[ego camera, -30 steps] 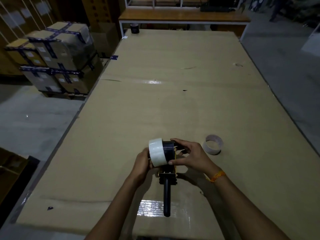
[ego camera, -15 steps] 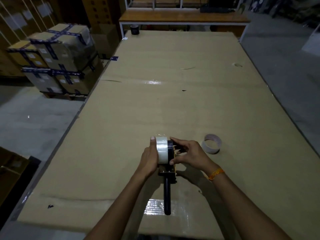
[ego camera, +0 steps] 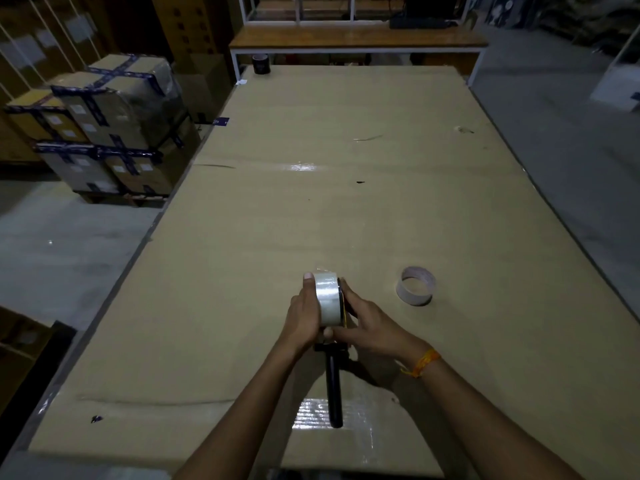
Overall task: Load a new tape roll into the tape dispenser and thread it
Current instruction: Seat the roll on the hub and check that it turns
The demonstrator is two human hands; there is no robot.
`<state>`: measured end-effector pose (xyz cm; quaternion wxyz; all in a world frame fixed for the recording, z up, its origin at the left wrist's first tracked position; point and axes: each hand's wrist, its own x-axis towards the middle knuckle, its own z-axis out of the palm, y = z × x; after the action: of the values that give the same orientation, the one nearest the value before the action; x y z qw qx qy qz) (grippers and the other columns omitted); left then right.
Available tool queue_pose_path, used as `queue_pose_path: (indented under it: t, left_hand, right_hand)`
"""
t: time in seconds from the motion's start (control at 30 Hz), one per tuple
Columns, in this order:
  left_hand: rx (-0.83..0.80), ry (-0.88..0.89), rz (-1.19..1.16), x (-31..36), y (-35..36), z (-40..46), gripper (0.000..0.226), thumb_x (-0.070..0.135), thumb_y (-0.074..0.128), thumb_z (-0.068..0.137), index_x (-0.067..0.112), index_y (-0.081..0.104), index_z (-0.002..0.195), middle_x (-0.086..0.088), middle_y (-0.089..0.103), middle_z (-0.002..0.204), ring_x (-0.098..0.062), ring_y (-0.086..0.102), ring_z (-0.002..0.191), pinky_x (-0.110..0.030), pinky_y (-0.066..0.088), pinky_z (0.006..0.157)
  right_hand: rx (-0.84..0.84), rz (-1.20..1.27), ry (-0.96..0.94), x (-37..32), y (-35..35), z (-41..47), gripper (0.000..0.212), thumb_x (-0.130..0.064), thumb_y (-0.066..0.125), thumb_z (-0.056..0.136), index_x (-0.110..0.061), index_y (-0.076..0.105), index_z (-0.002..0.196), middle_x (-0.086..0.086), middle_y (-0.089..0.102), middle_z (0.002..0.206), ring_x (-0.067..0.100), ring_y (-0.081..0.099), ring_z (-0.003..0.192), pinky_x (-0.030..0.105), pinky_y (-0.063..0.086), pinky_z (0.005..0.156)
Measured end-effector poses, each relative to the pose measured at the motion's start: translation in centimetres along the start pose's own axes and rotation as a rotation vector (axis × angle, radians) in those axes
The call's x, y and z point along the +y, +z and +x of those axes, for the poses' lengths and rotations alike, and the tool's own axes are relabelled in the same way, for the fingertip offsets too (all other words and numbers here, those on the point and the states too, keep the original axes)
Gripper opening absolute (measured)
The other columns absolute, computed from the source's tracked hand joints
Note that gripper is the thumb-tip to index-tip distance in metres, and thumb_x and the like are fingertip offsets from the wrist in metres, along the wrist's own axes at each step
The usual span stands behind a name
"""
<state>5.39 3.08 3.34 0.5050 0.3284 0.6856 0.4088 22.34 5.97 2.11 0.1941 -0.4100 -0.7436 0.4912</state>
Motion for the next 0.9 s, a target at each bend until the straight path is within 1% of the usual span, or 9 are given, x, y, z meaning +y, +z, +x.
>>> queue_pose_path:
  t: [0.07, 0.13, 0.3, 0.5, 0.67, 0.73, 0.8, 0.83, 0.9]
  left_hand:
    - [-0.001, 0.021, 0.011, -0.4, 0.1, 0.3, 0.107, 0.100, 0.016, 0.080, 0.021, 0.077, 0.117, -0.008, 0.080, 0.112, -0.024, 0.077, 0.103, -0.050, 0.059, 0.104]
    - [0.008, 0.007, 0.006, -0.7, 0.3, 0.6, 0.111, 0.106, 0.017, 0.074, 0.025, 0.077, 0.120, -0.006, 0.080, 0.114, -0.024, 0.077, 0.106, -0.050, 0.059, 0.106]
    - [0.024, 0.003, 0.031, -0.1, 1.0, 0.5, 0.108, 0.105, 0.014, 0.074, 0.029, 0.076, 0.121, -0.008, 0.079, 0.117, -0.028, 0.075, 0.109, -0.051, 0.057, 0.107]
    - [-0.001, -0.015, -0.015, 0.0, 0.8, -0.1, 0.090, 0.095, 0.021, 0.085, 0.028, 0.078, 0.108, -0.007, 0.081, 0.109, -0.026, 0.077, 0.104, -0.053, 0.059, 0.104]
    - [-0.107, -0.066, -0.077, -1.5, 0.3, 1.2, 0.114, 0.110, 0.037, 0.065, 0.029, 0.067, 0.140, -0.008, 0.074, 0.135, -0.024, 0.075, 0.118, -0.052, 0.058, 0.109]
    - [-0.157, -0.085, -0.085, -0.9, -0.2, 0.6, 0.100, 0.101, 0.043, 0.077, 0.028, 0.066, 0.141, -0.007, 0.074, 0.135, -0.024, 0.076, 0.118, -0.053, 0.059, 0.108]
    - [-0.166, -0.067, -0.105, 0.3, -0.5, -0.2, 0.080, 0.087, 0.042, 0.093, 0.025, 0.069, 0.136, -0.007, 0.078, 0.128, -0.025, 0.078, 0.114, -0.054, 0.060, 0.106]
    - [-0.168, -0.059, -0.113, 0.8, -0.6, -0.6, 0.072, 0.081, 0.039, 0.099, 0.024, 0.069, 0.133, -0.008, 0.078, 0.125, -0.026, 0.078, 0.112, -0.053, 0.061, 0.104]
    - [-0.178, -0.060, -0.111, 1.1, -0.7, -0.6, 0.064, 0.072, 0.036, 0.105, 0.024, 0.067, 0.133, -0.010, 0.076, 0.124, -0.028, 0.077, 0.109, -0.051, 0.063, 0.101]
  right_hand:
    - [0.052, 0.022, -0.008, -0.8, 0.7, -0.6, 0.073, -0.033, 0.071, 0.101, -0.037, 0.028, 0.161, -0.024, 0.058, 0.146, -0.014, 0.056, 0.130, 0.011, 0.045, 0.106]
    - [0.086, 0.038, 0.007, -1.4, 0.8, -0.6, 0.063, -0.035, 0.062, 0.107, -0.033, 0.034, 0.163, -0.012, 0.064, 0.146, -0.004, 0.062, 0.131, 0.017, 0.049, 0.106]
    - [0.064, 0.056, 0.009, -2.4, 0.8, -0.2, 0.069, -0.055, 0.056, 0.104, -0.032, 0.032, 0.165, -0.006, 0.069, 0.143, 0.003, 0.067, 0.128, 0.034, 0.056, 0.109]
    - [0.066, 0.057, 0.017, -2.1, 1.1, -0.4, 0.073, -0.051, 0.063, 0.103, -0.034, 0.028, 0.165, -0.007, 0.065, 0.148, 0.003, 0.064, 0.132, 0.040, 0.054, 0.113]
    - [0.023, 0.181, 0.011, -1.2, 1.5, -1.2, 0.102, -0.030, 0.085, 0.091, -0.036, 0.018, 0.168, -0.009, 0.055, 0.158, 0.007, 0.055, 0.144, 0.039, 0.051, 0.117]
    - [0.030, 0.137, 0.071, -0.8, 2.6, -1.8, 0.129, -0.034, 0.092, 0.081, -0.040, -0.003, 0.168, -0.007, 0.039, 0.168, 0.011, 0.044, 0.152, 0.042, 0.048, 0.120]
    - [0.081, -0.034, 0.224, -0.3, 4.4, -2.7, 0.151, -0.047, 0.095, 0.071, -0.033, -0.022, 0.165, 0.000, 0.012, 0.175, 0.025, 0.021, 0.162, 0.052, 0.037, 0.127]
    - [0.104, -0.129, 0.337, -0.5, 5.3, -3.2, 0.156, -0.051, 0.095, 0.068, -0.025, -0.025, 0.165, 0.003, 0.005, 0.173, 0.031, 0.014, 0.160, 0.052, 0.031, 0.129]
    - [0.150, -0.156, 0.517, -0.7, 6.9, -4.0, 0.142, -0.047, 0.094, 0.071, -0.008, -0.006, 0.165, 0.014, 0.021, 0.163, 0.037, 0.029, 0.152, 0.045, 0.041, 0.121]
